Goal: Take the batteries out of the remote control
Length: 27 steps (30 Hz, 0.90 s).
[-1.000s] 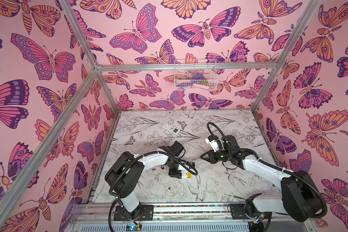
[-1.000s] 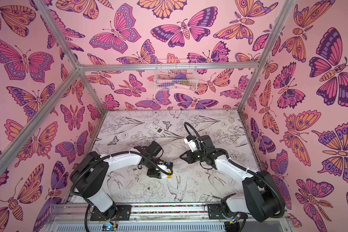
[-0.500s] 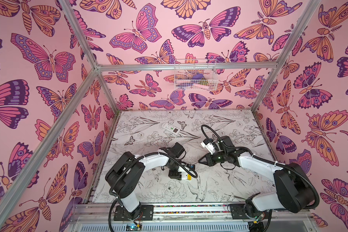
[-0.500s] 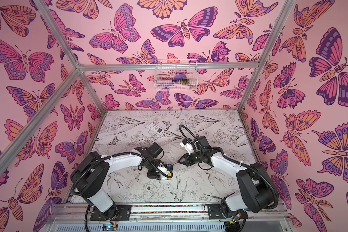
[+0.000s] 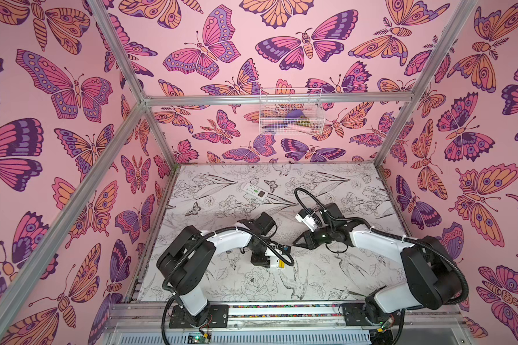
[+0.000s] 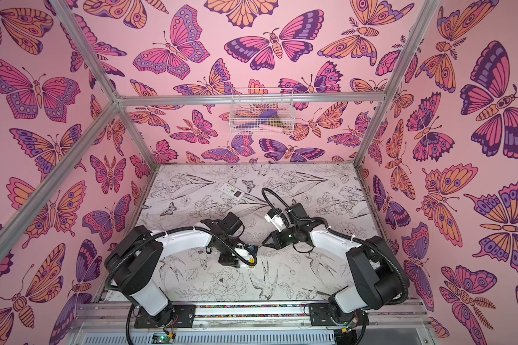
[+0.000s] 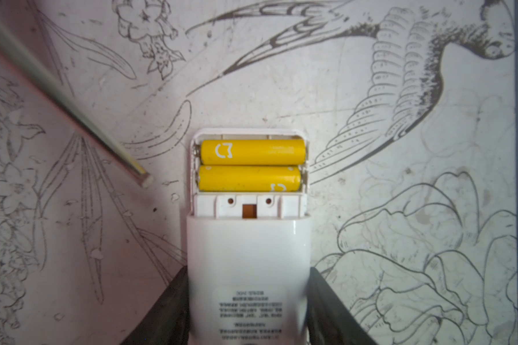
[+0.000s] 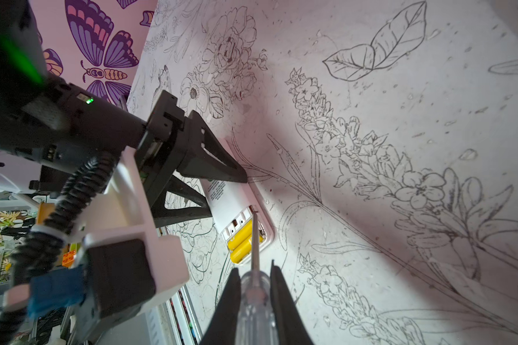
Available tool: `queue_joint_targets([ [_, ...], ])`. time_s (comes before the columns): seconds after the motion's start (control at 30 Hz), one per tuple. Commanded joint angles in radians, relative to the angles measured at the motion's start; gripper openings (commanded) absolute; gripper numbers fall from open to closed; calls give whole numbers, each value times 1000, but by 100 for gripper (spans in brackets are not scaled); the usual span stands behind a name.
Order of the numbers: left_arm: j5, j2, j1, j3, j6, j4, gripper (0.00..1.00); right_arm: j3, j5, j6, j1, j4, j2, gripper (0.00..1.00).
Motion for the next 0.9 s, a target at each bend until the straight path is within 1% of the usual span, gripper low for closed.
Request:
queue_joint_targets([
  [0.0,-19,6,-6,-20,16,-3,37,25,-25,-31,8,-12,17,0],
  [0.3,-22,6,-6,-23,18,1,37,25,-26,-43,27,-36,29,0],
  [0.63,-27,8,-7,-26,21,3,37,25,1,-56,29,-45,19,0],
  [0.87,-28,6,-9,-29,21,2,37,23,-11,-52,32,-36,30,0],
])
